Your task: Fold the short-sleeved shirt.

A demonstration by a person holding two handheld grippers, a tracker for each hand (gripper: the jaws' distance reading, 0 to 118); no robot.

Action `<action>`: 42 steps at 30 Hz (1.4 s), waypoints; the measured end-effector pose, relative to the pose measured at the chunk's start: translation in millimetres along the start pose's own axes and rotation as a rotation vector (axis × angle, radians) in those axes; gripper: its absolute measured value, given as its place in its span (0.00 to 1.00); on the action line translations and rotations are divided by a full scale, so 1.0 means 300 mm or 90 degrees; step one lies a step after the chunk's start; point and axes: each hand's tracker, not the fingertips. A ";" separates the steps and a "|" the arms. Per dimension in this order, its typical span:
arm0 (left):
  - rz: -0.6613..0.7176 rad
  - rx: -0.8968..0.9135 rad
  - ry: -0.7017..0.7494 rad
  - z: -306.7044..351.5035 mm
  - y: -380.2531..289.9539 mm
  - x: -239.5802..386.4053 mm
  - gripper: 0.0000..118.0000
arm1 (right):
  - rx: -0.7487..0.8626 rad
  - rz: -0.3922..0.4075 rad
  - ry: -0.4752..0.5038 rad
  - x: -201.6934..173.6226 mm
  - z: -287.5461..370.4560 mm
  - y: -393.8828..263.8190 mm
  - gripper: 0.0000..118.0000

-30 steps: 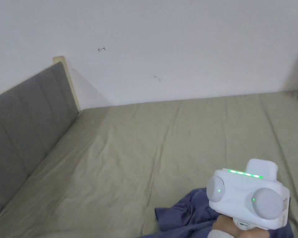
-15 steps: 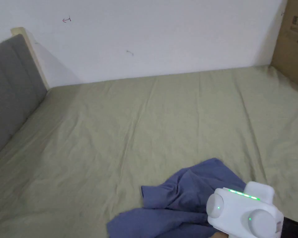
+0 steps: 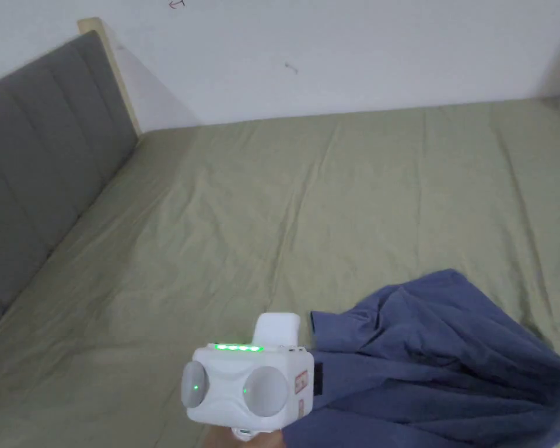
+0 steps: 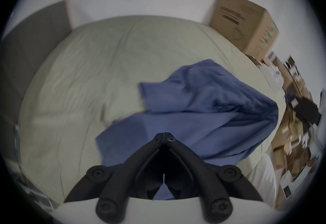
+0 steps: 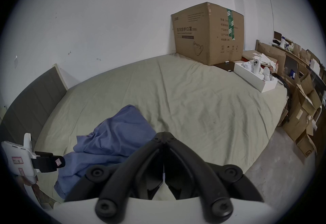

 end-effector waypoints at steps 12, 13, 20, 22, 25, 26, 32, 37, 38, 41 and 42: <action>0.040 -0.085 0.033 -0.191 0.103 -0.169 0.60 | -0.018 0.019 0.009 -0.015 -0.034 -0.005 0.00; 0.045 -0.095 0.025 -0.207 0.088 -0.165 0.56 | -0.020 0.019 0.007 -0.015 -0.034 -0.007 0.00; 0.083 -0.055 0.049 -0.188 0.080 -0.181 0.04 | -0.041 0.016 0.002 0.006 -0.077 0.021 0.00; 0.092 -0.047 0.033 -0.154 0.088 -0.186 0.04 | -0.042 0.041 0.016 -0.017 -0.084 0.059 0.00; 0.070 -0.019 0.030 -0.091 0.097 -0.181 0.04 | -0.040 0.089 0.058 -0.088 -0.113 0.172 0.00; 0.051 -0.011 0.034 -0.071 0.104 -0.168 0.04 | -0.058 0.113 0.101 -0.119 -0.141 0.219 0.00; 0.035 0.017 0.012 0.010 0.095 -0.145 0.03 | -0.202 0.206 0.269 -0.451 -0.482 0.364 0.76; 0.022 0.020 0.012 0.025 0.085 -0.150 0.03 | -0.379 0.304 0.212 -0.682 -0.810 0.228 0.78; 0.028 0.019 0.007 0.025 0.087 -0.156 0.03 | -0.414 0.326 0.185 -0.700 -0.862 0.172 0.76; 0.039 0.015 0.001 0.016 0.081 -0.175 0.03 | -0.422 0.344 0.150 -0.676 -0.955 0.047 0.65; 0.035 0.013 0.004 0.017 0.080 -0.174 0.03 | -0.401 0.331 0.153 -0.681 -0.937 0.074 0.65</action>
